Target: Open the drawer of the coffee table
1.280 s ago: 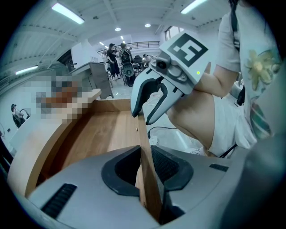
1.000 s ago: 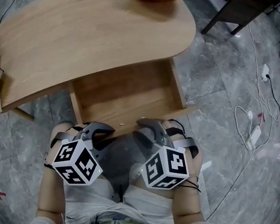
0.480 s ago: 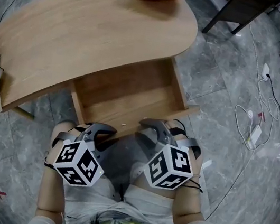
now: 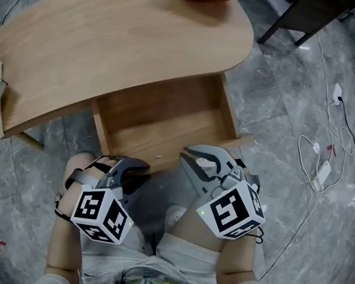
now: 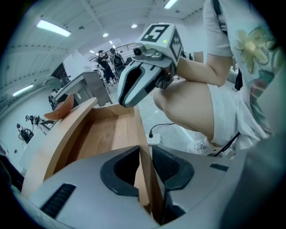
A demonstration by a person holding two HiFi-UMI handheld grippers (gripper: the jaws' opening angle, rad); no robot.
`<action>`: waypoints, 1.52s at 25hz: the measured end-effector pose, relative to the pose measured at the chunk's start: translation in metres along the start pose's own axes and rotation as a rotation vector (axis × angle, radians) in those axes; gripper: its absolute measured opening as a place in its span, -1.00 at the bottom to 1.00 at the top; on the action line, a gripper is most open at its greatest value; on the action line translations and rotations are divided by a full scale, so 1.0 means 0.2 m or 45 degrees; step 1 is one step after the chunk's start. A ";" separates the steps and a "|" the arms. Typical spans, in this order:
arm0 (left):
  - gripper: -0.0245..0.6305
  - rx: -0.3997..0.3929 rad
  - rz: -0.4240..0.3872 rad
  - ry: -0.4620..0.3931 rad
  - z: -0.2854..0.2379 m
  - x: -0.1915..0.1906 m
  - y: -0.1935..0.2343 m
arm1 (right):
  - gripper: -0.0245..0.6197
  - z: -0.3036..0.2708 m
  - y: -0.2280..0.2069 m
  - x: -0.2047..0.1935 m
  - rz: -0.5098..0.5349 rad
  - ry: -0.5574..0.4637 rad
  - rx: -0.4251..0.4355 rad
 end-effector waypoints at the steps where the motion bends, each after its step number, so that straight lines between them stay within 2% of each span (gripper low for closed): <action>1: -0.64 0.013 -0.017 0.011 0.01 0.00 -0.01 | -0.79 0.00 -0.01 0.01 -0.025 -0.033 0.002; 4: -0.65 0.035 -0.062 -0.010 0.06 0.03 -0.03 | -0.80 0.00 -0.02 0.04 -0.113 -0.149 0.014; 8: -0.77 0.061 -0.015 -0.292 0.21 0.06 -0.02 | -0.82 -0.01 -0.04 0.06 -0.242 -0.297 -0.016; 10: -0.80 0.122 0.037 -0.420 0.27 0.06 0.02 | -0.82 -0.02 -0.05 0.09 -0.325 -0.373 -0.017; 13: -0.83 0.243 0.108 -0.528 0.32 0.06 0.07 | -0.82 -0.04 -0.06 0.13 -0.416 -0.488 -0.021; 18: -0.89 0.414 0.153 -0.774 0.41 0.09 0.14 | -0.84 -0.08 -0.08 0.13 -0.429 -0.594 -0.098; 22: -0.90 0.513 0.223 -0.897 0.41 0.11 0.16 | -0.85 -0.10 -0.10 0.13 -0.487 -0.720 -0.095; 24: -0.90 0.559 0.283 -0.923 0.39 0.11 0.18 | -0.85 -0.11 -0.09 0.15 -0.535 -0.765 -0.108; 26: -0.90 0.624 0.412 -0.890 0.35 0.10 0.20 | -0.85 -0.14 -0.08 0.16 -0.567 -0.781 -0.162; 29: -0.90 0.728 0.574 -0.881 0.31 0.09 0.25 | -0.85 -0.20 -0.05 0.17 -0.528 -0.703 -0.303; 32: -0.90 0.796 0.597 -0.889 0.27 0.08 0.27 | -0.85 -0.25 -0.02 0.19 -0.474 -0.677 -0.367; 38: -0.90 0.909 0.632 -0.876 0.22 0.07 0.34 | -0.85 -0.28 -0.05 0.20 -0.563 -0.703 -0.395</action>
Point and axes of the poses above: the fingertips, and each gripper's own axes: z backward along the fingers, y to its left, x out of its top, the point moved 10 cm from there along z, backward along the fingers, and after that the axes turned 9 degrees about -x, right-handed, at the moved point
